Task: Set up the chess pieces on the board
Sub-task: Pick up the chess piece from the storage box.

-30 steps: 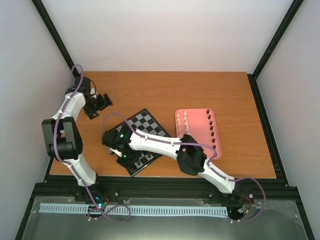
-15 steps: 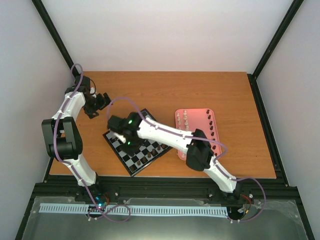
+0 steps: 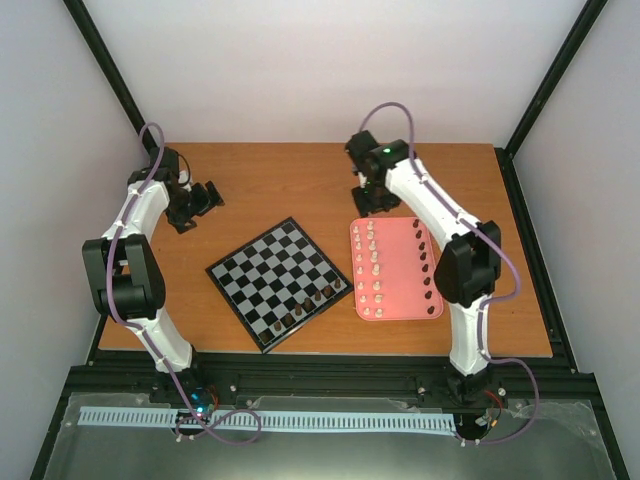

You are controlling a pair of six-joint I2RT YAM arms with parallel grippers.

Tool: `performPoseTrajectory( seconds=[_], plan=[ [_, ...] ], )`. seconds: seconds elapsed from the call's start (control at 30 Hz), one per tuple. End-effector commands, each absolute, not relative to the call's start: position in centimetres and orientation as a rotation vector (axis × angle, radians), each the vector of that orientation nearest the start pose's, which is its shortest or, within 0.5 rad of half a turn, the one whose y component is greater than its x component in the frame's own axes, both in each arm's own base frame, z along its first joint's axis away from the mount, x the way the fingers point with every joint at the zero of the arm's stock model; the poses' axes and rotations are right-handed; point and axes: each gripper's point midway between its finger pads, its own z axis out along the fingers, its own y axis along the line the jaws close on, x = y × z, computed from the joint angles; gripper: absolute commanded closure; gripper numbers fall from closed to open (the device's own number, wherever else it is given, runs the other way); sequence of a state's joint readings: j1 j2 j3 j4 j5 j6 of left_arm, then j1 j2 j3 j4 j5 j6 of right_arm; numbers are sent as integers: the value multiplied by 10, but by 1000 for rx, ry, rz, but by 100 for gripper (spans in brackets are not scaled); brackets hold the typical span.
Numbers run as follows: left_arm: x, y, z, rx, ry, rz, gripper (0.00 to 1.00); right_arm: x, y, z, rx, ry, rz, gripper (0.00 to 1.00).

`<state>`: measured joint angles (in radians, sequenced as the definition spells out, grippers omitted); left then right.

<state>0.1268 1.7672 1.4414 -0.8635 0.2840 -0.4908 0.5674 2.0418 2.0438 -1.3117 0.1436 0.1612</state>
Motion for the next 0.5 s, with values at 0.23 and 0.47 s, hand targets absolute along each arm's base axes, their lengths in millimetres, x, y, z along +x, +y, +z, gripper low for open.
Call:
performPoseTrajectory(
  seconds=[0.23,0.47],
  plan=[
    [419,0,125,-737,2694,-506,0,436,93,116,-200,2882,-228,54],
    [420,1,123,-739,2699,-497,0,451,68,78,-163,2947,-220,58]
  ],
)
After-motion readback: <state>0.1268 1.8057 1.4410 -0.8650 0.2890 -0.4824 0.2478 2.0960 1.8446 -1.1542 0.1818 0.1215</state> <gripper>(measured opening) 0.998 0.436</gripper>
